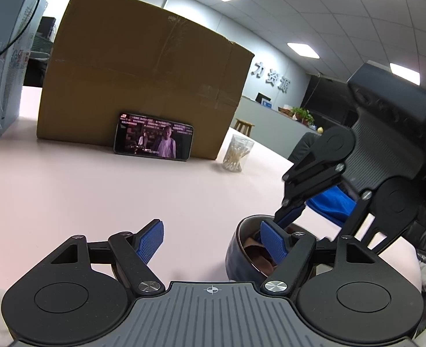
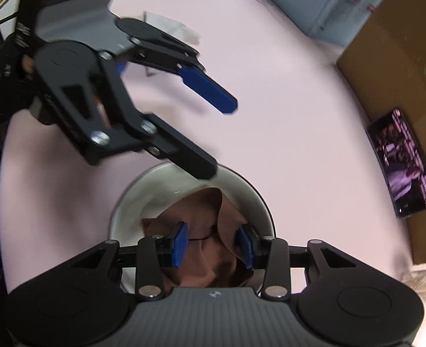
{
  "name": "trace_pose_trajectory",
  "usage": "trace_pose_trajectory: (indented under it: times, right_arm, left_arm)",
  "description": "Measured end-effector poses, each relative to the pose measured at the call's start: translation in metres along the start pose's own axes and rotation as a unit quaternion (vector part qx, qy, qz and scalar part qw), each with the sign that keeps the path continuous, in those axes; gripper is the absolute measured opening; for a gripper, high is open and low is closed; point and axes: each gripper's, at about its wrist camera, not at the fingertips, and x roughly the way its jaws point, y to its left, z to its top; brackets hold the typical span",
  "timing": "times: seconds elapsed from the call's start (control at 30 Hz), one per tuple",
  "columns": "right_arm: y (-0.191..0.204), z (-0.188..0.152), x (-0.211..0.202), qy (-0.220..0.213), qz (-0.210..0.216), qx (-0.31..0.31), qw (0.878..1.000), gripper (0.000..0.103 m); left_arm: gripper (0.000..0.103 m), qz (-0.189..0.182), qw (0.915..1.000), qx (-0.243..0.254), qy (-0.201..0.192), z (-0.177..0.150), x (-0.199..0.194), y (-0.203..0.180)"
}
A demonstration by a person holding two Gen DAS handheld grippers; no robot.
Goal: Clean bowl
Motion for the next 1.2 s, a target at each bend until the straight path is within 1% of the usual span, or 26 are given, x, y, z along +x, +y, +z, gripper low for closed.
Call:
trace_pose_trajectory:
  times: [0.07,0.1,0.17,0.3,0.37,0.43,0.47,0.57,0.67,0.7,0.73,0.9,1.07,1.13,1.2]
  right_arm:
    - [-0.001,0.001,-0.001,0.025,-0.007,-0.001,1.0,0.042]
    - [-0.001,0.001,0.0,0.035,-0.009,-0.003,0.999,0.043]
    - [0.0,0.001,0.002,0.055,-0.011,-0.006,0.998,0.043]
    - [-0.004,0.002,0.008,0.078,0.006,0.0,0.997,0.04]
    - [-0.005,0.001,0.007,0.072,0.017,0.002,0.997,0.04]
    - [-0.005,-0.001,0.004,0.059,0.029,0.005,0.998,0.032]
    - [-0.005,-0.003,0.003,0.052,0.035,0.006,0.998,0.032]
    - [-0.005,-0.005,-0.001,0.025,0.044,0.009,0.999,0.032]
    - [-0.01,-0.006,-0.003,0.001,0.039,0.017,0.999,0.032]
    - [-0.011,-0.007,-0.004,-0.001,0.037,0.019,0.999,0.035]
    - [-0.01,-0.008,-0.005,-0.001,0.035,0.019,0.999,0.039]
    - [-0.009,-0.013,-0.013,0.004,0.027,0.016,0.999,0.039]
    - [-0.009,-0.019,-0.021,0.009,0.02,0.014,1.0,0.033]
    - [-0.008,-0.021,-0.024,0.011,0.017,0.013,1.0,0.026]
    - [-0.007,-0.022,-0.027,0.011,0.018,0.008,1.0,0.024]
  left_arm:
    - [0.077,0.001,1.0,0.002,0.004,0.0,0.001,-0.001]
    - [0.081,0.0,1.0,0.003,0.006,0.0,0.002,-0.001]
    - [0.083,0.002,0.9999,0.01,0.011,0.0,0.003,-0.003]
    - [0.085,0.006,0.9997,0.01,0.021,-0.001,0.006,-0.003]
    - [0.085,0.012,0.9995,0.01,0.026,-0.001,0.008,-0.003]
    - [0.087,0.011,0.9995,0.013,0.026,-0.001,0.007,-0.004]
    - [0.088,0.012,0.9995,0.014,0.026,-0.001,0.007,-0.005]
    - [0.089,0.011,0.9995,0.015,0.026,-0.002,0.006,-0.005]
    - [0.089,0.012,0.9995,0.013,0.027,-0.002,0.006,-0.004]
    - [0.089,0.012,0.9995,0.013,0.028,-0.001,0.006,-0.004]
    - [0.089,0.012,0.9995,0.013,0.028,-0.001,0.005,-0.004]
    - [0.09,0.011,0.9994,0.015,0.028,-0.002,0.005,-0.005]
    - [0.09,0.011,0.9994,0.017,0.028,-0.001,0.005,-0.006]
    - [0.09,0.011,0.9994,0.018,0.028,-0.002,0.005,-0.006]
    - [0.09,0.011,0.9994,0.018,0.027,-0.001,0.005,-0.005]
